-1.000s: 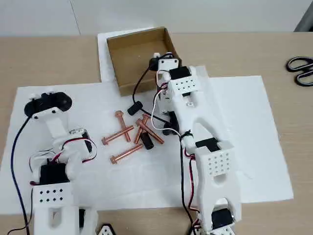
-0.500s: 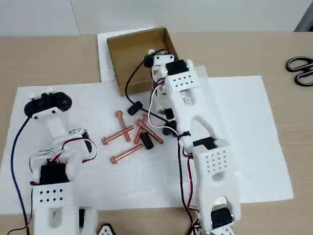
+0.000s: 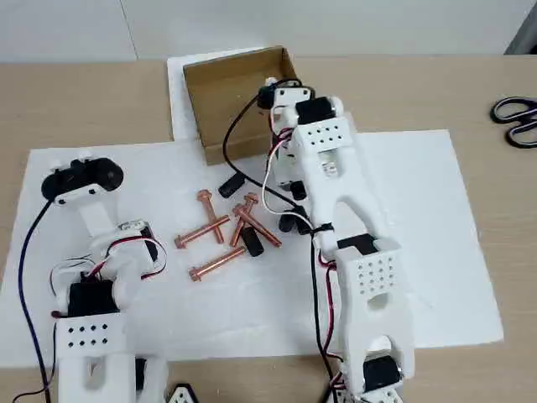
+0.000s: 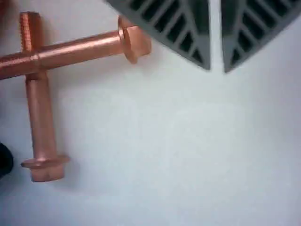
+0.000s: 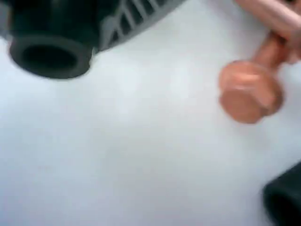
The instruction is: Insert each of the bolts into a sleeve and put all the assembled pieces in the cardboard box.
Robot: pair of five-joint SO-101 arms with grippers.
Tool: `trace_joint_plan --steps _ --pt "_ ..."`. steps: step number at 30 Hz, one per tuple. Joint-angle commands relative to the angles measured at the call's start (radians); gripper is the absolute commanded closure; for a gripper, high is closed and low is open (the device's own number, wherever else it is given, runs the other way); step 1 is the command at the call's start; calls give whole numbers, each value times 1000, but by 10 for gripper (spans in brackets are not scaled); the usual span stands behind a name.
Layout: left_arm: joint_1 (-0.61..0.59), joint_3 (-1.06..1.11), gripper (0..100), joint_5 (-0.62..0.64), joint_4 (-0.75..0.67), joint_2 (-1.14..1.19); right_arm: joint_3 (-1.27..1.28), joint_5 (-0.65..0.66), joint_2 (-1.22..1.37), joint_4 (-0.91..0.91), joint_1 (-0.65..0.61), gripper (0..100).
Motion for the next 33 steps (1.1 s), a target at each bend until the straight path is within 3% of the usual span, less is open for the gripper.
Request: trace_joint_plan --steps 1,18,33 --pt "-2 -4 994 3 -20 2 -57 -3 -41 18 15 995" --pt "0 -5 994 0 -20 2 -41 -5 -242 53 12 995" --pt "0 -7 994 0 -20 5 278 -8 -585 48 13 995"
